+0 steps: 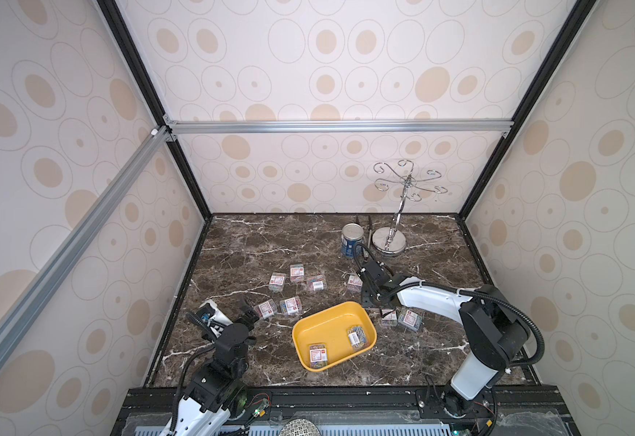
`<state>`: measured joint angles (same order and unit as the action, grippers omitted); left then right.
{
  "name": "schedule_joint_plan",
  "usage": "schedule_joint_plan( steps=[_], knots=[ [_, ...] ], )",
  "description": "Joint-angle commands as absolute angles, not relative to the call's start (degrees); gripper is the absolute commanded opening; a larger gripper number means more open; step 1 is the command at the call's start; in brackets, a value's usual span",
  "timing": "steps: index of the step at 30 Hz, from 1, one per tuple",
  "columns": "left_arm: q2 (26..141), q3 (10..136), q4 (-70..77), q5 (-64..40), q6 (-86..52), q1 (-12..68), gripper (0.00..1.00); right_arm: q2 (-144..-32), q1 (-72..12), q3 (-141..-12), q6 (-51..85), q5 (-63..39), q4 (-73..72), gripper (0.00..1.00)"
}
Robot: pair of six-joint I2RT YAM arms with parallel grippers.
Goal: Take the paper clips out of the storage box
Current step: Place the boxed paper clips at the center of the board.
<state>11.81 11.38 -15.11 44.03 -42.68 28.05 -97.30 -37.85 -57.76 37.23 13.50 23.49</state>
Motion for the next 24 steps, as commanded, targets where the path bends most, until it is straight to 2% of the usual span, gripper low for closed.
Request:
schedule_joint_plan(
  steps=[1, 5, 8, 18, 24],
  knots=[
    [11.2, 12.0, -15.1, 45.2, -43.8, 27.8, 1.00, -97.3, -37.6, -58.3, 37.2, 14.0, 23.5, 0.59],
    [11.3, 12.0, -15.1, 45.2, -43.8, 27.7, 1.00, -96.2, -37.6, -58.2, 36.8, 13.9, 23.3, 0.69],
    [11.3, 12.0, -15.0, 45.3, -43.8, 27.8, 1.00, -94.6, -37.6, -58.4, 36.3, 14.1, 24.0, 0.73],
    [11.4, 12.0, -15.0, 45.3, -43.8, 27.7, 1.00, -79.6, -39.3, -53.3, 36.8, 17.7, 25.7, 0.73],
    [11.8, 12.0, -14.8, 45.4, -43.7, 27.8, 1.00, -69.4, -48.4, -49.2, 33.9, 24.0, 22.3, 0.73]
  ],
)
